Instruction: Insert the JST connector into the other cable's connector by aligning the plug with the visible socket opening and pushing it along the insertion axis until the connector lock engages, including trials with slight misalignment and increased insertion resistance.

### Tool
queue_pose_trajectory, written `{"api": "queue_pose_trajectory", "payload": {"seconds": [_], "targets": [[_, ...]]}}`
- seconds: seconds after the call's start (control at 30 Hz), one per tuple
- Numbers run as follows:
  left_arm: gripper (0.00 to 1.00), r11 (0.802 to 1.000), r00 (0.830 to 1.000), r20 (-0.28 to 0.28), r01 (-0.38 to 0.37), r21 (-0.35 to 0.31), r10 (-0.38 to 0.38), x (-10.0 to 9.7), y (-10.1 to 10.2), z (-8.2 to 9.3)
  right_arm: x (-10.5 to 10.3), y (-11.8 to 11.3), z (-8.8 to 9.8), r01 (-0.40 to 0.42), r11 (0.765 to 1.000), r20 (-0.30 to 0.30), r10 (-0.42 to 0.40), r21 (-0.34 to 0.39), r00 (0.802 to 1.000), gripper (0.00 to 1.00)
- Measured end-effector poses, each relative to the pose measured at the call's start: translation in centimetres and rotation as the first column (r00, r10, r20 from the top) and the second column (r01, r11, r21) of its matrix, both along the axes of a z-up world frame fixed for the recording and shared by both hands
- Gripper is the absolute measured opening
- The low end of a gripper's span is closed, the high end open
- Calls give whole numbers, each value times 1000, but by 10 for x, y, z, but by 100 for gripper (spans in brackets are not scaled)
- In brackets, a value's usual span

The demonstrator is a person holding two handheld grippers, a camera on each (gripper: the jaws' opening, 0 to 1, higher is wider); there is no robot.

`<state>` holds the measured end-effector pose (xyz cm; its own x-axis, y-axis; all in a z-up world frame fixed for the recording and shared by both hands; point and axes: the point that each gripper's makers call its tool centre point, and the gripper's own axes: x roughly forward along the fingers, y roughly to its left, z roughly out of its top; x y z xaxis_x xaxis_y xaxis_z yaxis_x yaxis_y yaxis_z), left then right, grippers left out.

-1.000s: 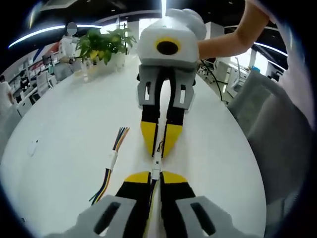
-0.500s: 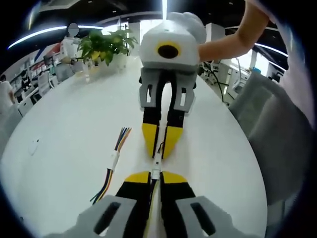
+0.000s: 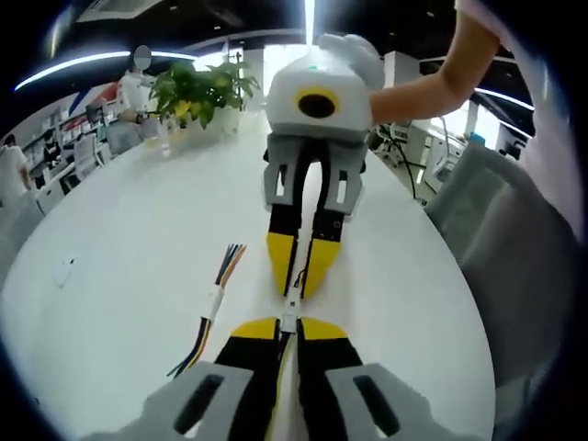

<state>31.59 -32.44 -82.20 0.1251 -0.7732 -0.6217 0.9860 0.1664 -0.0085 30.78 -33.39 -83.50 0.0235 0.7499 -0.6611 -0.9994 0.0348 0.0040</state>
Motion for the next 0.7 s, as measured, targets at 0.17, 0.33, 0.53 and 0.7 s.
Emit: {"api": "queue_pose_trajectory", "payload": {"seconds": [0.17,0.33,0.53,0.7], "targets": [[1,1000,1000,1,-3,-6,3,1,1,1,1,1,2,7,1000,10,-7,7,1000,3],[1,1000,1000,-6,-9,-1,9,0,1,1,1,2,1,6,1000,17,-6,-6,1000,3],[1,1000,1000,-13,-15,0,15,0,2,0,1,3,0,4,1000,24,-4,-30,1000,3],[1,1000,1000,-9,-8,-5,8,0,1,1,0,2,0,-2,999,34,3,-41,999,2]]}}
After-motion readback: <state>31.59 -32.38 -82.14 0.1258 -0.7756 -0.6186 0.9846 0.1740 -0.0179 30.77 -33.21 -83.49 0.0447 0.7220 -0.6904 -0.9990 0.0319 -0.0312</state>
